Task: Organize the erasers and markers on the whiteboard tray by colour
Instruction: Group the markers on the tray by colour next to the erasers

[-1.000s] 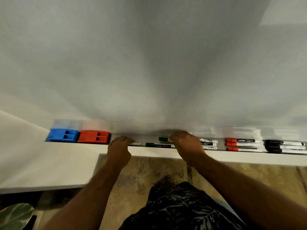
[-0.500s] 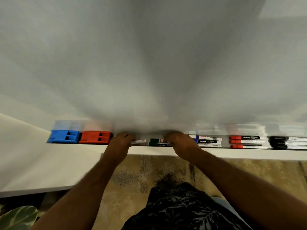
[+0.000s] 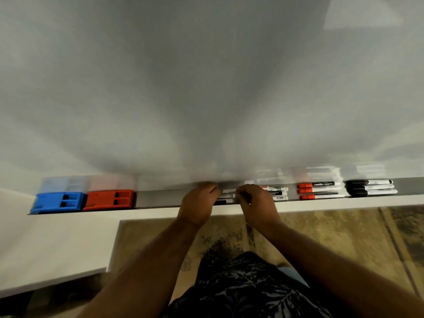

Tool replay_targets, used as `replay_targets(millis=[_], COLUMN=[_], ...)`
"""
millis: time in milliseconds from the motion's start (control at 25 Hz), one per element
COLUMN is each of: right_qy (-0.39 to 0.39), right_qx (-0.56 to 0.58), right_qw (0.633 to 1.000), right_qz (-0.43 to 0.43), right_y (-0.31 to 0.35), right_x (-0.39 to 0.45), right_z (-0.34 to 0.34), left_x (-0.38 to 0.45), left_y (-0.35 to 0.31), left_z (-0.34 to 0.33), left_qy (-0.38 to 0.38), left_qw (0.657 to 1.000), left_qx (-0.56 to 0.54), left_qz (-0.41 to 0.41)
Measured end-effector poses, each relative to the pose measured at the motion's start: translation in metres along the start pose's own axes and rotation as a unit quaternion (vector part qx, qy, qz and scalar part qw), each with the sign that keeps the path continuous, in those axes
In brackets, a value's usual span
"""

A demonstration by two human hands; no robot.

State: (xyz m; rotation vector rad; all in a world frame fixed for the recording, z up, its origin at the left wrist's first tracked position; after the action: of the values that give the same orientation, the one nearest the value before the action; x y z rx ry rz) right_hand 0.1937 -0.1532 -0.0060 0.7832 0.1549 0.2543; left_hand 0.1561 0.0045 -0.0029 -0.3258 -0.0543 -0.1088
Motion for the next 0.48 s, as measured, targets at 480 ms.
replay_targets(millis=[480], right_qy=[0.058], right_qx=[0.002], right_qw=[0.996], right_qz=[-0.062], right_y=[-0.001], right_x=[0.0], right_z=[-0.028], left_x=[-0.063], left_y=[0.085], left_z=[0.001], left_qy=[-0.094], left_qw=[0.908], left_qx=[-0.241], left_qz=[0.33])
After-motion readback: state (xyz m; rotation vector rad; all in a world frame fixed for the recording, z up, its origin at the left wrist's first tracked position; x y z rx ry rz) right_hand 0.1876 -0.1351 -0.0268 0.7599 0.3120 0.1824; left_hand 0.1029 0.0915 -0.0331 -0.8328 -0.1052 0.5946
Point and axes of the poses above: each hand's wrist, its own x-axis towards the middle knuckle, its own z-axis out of the back of the hand, y = z × x, the point moved 10 cm from there along x, towards the middle knuckle, and after that the axes turned 2 degrees about -y, right-handed, at the moved point
